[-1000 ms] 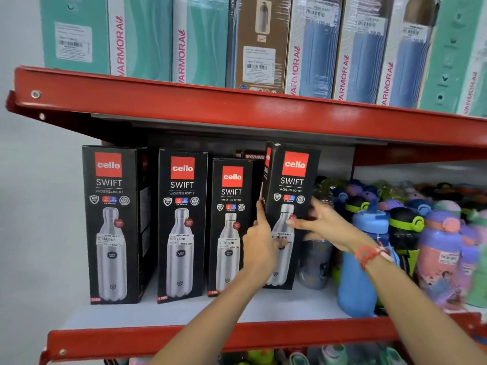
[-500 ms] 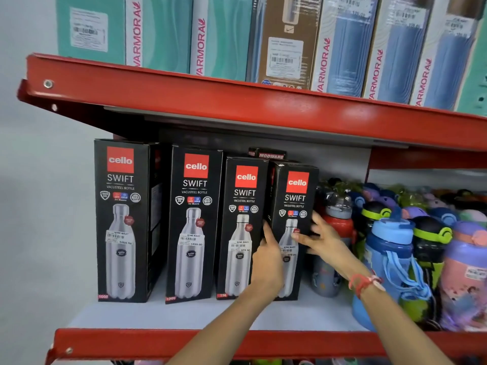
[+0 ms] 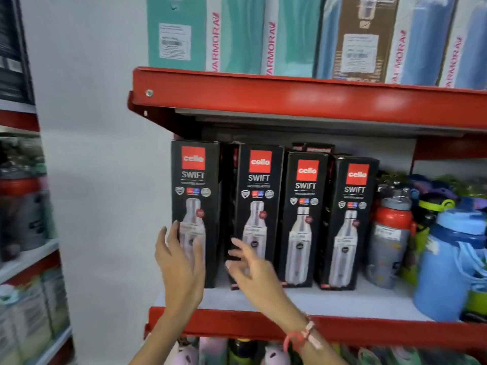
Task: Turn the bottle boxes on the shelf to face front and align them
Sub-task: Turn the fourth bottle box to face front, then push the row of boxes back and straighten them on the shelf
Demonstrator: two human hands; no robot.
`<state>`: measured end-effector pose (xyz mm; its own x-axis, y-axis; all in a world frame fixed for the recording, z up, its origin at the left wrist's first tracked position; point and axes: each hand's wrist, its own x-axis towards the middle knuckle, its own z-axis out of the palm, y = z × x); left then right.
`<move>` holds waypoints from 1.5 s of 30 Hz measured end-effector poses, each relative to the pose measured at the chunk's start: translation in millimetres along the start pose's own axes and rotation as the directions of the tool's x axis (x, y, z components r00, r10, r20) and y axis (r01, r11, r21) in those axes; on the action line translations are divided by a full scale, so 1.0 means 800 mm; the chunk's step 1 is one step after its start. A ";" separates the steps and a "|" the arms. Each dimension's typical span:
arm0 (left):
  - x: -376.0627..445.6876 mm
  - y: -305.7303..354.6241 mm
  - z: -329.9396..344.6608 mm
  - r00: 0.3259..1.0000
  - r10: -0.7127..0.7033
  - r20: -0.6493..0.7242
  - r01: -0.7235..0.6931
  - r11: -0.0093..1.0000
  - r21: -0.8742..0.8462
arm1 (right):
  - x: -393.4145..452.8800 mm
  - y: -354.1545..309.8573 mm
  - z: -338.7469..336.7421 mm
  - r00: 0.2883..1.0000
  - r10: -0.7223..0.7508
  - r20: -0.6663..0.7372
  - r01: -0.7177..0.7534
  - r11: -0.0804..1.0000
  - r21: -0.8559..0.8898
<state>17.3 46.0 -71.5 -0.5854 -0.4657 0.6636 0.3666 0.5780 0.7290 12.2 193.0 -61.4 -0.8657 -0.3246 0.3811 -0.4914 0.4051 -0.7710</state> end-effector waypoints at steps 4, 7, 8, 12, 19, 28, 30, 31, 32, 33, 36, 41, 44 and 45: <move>0.013 -0.029 -0.021 0.933 -0.116 0.340 0.127 0.992 -0.009 | 0.017 -0.023 0.063 0.971 0.213 0.110 -0.223 0.971 0.089; 0.019 -0.043 -0.034 0.899 -0.047 0.435 0.039 0.999 0.028 | 0.024 -0.028 0.087 0.979 0.201 0.024 -0.203 0.975 0.091; 0.020 -0.047 -0.040 0.896 -0.035 0.442 0.021 0.999 0.037 | 0.025 -0.026 0.092 0.980 0.198 0.003 -0.198 0.977 0.085; 0.006 -0.050 -0.069 0.899 0.008 0.437 -0.022 0.999 0.027 | 0.001 -0.021 0.093 0.985 0.173 -0.009 -0.173 0.985 -0.014; -0.032 -0.038 -0.114 0.916 0.080 0.393 -0.092 0.996 0.012 | -0.052 -0.030 0.079 0.991 0.131 0.001 -0.128 0.971 -0.201; -0.047 -0.021 -0.091 0.952 0.235 0.196 -0.260 0.959 0.113 | -0.043 -0.014 0.039 0.957 0.097 -0.273 -0.135 0.983 -0.124; -0.057 -0.002 -0.071 0.923 0.346 0.169 -0.347 0.938 -0.020 | -0.033 0.008 0.018 0.902 0.110 -0.418 -0.181 0.974 -0.134; -0.063 0.012 -0.057 0.911 0.341 0.232 -0.323 0.939 -0.114 | -0.029 0.018 0.008 0.887 0.146 -0.437 -0.225 0.965 -0.134; -0.068 0.025 -0.042 0.891 0.312 0.331 -0.264 0.947 -0.181 | -0.025 0.026 0.001 0.881 0.196 -0.431 -0.271 0.955 -0.121; -0.072 0.038 -0.025 0.866 0.259 0.428 -0.185 0.961 -0.207 | -0.021 0.032 -0.004 0.878 0.242 -0.413 -0.307 0.946 -0.099; -0.069 0.051 0.030 0.812 0.032 0.583 0.073 0.985 -0.157 | -0.014 0.038 -0.005 0.891 0.308 -0.333 -0.344 0.937 -0.055; -0.052 0.051 0.052 0.775 -0.205 0.598 0.249 0.969 0.010 | -0.015 0.036 -0.007 0.921 0.284 -0.267 -0.306 0.951 -0.041; -0.068 0.050 0.039 0.806 -0.176 0.565 0.201 0.979 0.018 | -0.038 0.031 -0.014 0.948 0.237 -0.214 -0.264 0.959 -0.105; -0.074 0.049 0.032 0.810 -0.170 0.561 0.195 0.981 0.016 | -0.049 0.028 -0.015 0.954 0.225 -0.196 -0.250 0.962 -0.113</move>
<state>47.4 113.6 -86.3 -0.9423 -0.0999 0.3194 0.2336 0.4869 0.8417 34.1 225.3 -87.6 -0.9557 -0.0511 0.2900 -0.2668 0.5671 -0.7792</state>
